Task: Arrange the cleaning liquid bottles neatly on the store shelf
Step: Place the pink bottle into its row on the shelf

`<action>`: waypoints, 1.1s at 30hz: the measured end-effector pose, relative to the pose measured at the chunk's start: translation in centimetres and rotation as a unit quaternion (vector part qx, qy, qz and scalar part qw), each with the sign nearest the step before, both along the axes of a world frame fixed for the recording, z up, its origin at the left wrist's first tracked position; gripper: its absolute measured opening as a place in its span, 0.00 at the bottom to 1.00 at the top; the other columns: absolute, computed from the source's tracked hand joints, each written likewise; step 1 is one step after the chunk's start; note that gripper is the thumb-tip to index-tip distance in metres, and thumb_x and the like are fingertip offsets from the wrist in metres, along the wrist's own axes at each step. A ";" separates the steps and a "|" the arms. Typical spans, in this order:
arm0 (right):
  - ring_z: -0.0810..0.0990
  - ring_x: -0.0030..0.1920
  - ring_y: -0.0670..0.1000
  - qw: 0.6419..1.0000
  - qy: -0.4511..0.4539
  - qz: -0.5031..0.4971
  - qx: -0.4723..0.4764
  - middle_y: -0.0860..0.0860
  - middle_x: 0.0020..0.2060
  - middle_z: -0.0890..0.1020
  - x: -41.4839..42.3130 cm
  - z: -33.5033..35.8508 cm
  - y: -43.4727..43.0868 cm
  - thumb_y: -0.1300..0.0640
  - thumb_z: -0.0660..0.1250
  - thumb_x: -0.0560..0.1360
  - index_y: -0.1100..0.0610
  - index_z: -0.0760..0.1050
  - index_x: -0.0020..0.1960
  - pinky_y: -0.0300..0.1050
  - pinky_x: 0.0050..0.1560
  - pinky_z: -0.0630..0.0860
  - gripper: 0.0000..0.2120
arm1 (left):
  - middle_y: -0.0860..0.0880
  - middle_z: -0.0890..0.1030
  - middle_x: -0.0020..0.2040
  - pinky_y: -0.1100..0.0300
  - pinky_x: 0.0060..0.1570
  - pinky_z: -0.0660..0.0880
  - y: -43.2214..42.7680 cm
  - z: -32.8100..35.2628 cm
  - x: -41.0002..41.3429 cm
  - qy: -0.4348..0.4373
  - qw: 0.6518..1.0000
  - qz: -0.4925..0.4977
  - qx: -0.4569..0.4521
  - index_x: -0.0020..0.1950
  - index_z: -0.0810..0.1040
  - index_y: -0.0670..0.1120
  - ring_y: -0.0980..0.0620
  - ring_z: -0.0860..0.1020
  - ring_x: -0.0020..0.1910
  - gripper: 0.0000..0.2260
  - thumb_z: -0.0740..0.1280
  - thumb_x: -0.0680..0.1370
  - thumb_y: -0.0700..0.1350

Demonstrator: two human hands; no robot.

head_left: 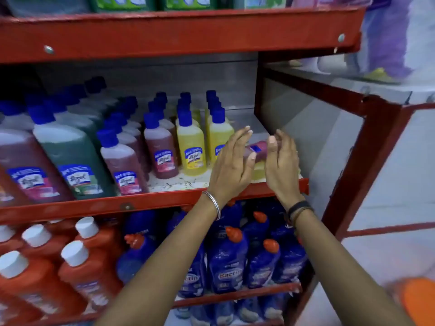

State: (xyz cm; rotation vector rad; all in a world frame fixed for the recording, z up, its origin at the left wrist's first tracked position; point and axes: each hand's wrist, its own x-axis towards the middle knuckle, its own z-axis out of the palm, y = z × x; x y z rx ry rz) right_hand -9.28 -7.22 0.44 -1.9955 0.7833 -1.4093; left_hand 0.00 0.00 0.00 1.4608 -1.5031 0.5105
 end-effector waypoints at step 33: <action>0.82 0.39 0.47 0.921 -0.054 0.300 0.242 0.51 0.42 0.81 4.2 2.1 1.3 0.67 0.68 0.72 0.60 0.75 0.55 0.39 0.42 0.82 0.13 | 0.40 0.61 0.70 0.47 0.71 0.61 3.5 -0.6 1.5 0.183 0.975 0.105 0.065 0.74 0.52 0.42 0.44 0.60 0.71 0.30 0.64 0.77 0.42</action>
